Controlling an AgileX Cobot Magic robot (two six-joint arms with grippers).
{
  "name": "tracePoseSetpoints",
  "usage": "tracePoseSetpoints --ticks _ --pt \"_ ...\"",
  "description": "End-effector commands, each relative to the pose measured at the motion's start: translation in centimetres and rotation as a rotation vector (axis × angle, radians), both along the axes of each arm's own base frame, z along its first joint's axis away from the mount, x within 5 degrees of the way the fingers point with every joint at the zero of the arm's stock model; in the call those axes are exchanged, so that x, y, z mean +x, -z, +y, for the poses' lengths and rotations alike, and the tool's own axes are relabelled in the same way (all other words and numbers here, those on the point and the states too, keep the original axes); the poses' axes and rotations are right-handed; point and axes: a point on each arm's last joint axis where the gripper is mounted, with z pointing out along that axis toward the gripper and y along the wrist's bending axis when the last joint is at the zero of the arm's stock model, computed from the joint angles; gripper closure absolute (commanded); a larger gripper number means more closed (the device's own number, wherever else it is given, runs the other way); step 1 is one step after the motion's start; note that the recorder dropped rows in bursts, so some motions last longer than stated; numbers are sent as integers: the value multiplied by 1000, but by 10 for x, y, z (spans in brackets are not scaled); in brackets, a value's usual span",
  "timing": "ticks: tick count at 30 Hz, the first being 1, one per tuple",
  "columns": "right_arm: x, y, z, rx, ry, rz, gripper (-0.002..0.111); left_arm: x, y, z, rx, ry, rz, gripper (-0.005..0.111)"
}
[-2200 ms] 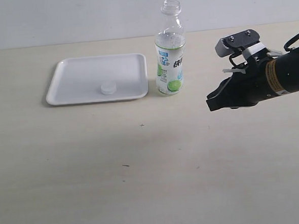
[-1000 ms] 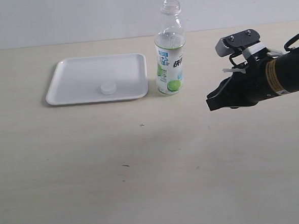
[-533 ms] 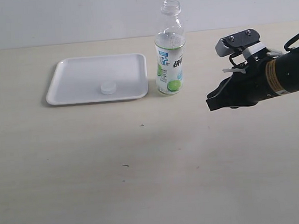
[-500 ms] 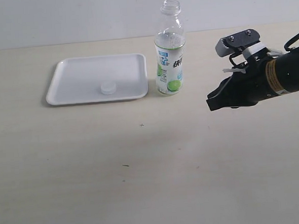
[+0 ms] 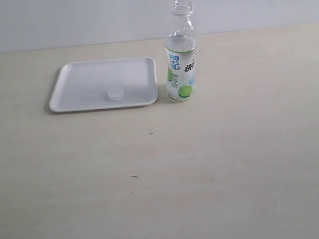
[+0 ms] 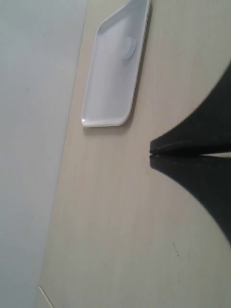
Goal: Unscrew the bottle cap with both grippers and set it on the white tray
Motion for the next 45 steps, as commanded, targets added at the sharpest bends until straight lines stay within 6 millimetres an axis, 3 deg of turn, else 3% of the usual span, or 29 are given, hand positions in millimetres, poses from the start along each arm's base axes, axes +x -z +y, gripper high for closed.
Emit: tracePoseSetpoints --ticks 1,5,9,14,18,22,26,38,45 --pt "-63 -2 -5 24 24 -229 108 0 -1 0 -1 -1 -10 107" --pt "-95 9 -7 10 31 -361 108 0 -1 0 -1 -1 -10 107" --pt "-108 19 -11 22 65 -424 108 0 -1 0 -1 -1 -10 107" --pt "-103 33 -20 161 155 -378 108 0 -1 0 -1 -1 -10 107" --pt "-97 55 -36 310 336 -227 108 0 -1 0 -1 -1 -10 107" --pt "-91 82 -33 81 323 -40 108 0 -1 0 -1 -1 -10 107" --pt "-87 101 -26 -2 248 44 108 0 -1 0 -1 -1 -10 107" --pt "-83 142 -29 -10 320 167 108 0 -1 0 -1 -1 -10 107" --pt "-83 143 -31 31 359 177 108 0 -1 0 -1 -1 -10 107"
